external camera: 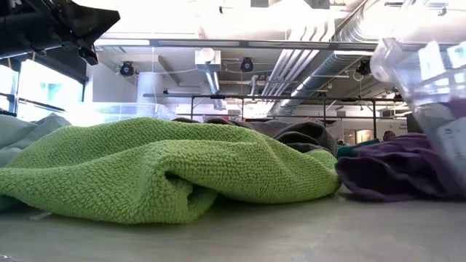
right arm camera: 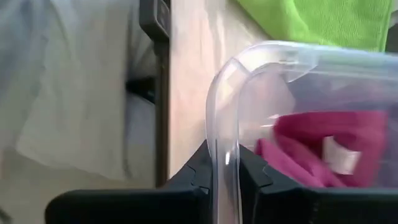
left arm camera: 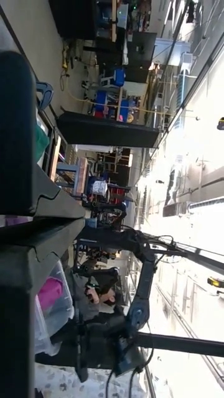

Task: Sort towels by color in basket
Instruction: Adjust the bottom transparent bin

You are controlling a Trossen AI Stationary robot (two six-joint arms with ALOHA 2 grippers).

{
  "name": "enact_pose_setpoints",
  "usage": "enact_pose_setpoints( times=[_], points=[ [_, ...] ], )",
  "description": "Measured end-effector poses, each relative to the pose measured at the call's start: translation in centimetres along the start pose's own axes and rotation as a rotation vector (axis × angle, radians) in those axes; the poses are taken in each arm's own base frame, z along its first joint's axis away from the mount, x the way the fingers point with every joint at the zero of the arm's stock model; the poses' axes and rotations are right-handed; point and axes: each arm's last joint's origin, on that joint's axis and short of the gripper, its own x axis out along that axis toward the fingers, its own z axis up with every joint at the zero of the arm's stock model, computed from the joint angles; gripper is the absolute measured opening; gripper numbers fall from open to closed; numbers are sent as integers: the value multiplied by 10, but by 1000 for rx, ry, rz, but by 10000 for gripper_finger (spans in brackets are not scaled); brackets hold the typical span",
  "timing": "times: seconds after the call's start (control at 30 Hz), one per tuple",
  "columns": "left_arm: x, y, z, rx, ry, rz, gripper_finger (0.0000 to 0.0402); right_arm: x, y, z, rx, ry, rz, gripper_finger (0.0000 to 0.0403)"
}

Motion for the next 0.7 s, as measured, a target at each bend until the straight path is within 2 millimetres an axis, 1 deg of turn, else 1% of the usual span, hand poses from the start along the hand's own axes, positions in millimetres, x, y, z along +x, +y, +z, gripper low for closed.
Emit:
enact_pose_setpoints(
  times=[0.1, 0.17, 0.27, 0.33, 0.47, 0.57, 0.63, 0.7],
  points=[
    [0, 0, 0, 0, 2, 0, 0, 19, 4, -7, -49, 51, -59, 27],
    [0, 0, 0, -2, 2, 0, 0, 27, 7, -9, -24, 76, -61, 39],
    [0, 0, 0, -3, -1, 0, 0, 36, 12, -13, 119, 104, -60, 60],
    [0, 0, 0, -3, -2, 0, 0, 38, 15, -14, 212, 119, -35, 79],
    [0, 0, 0, -1, -3, 1, 0, 33, 22, -11, 330, 175, 89, 131],
    [0, 0, 0, 5, -4, 5, 0, 18, 25, -6, 377, 210, 164, 166],
    [0, 0, 0, 5, -4, 8, 0, 8, 27, -3, 404, 227, 192, 179],
    [0, 0, 0, 6, -3, 8, 0, -3, 27, 1, 426, 221, 195, 183]
  ],
)
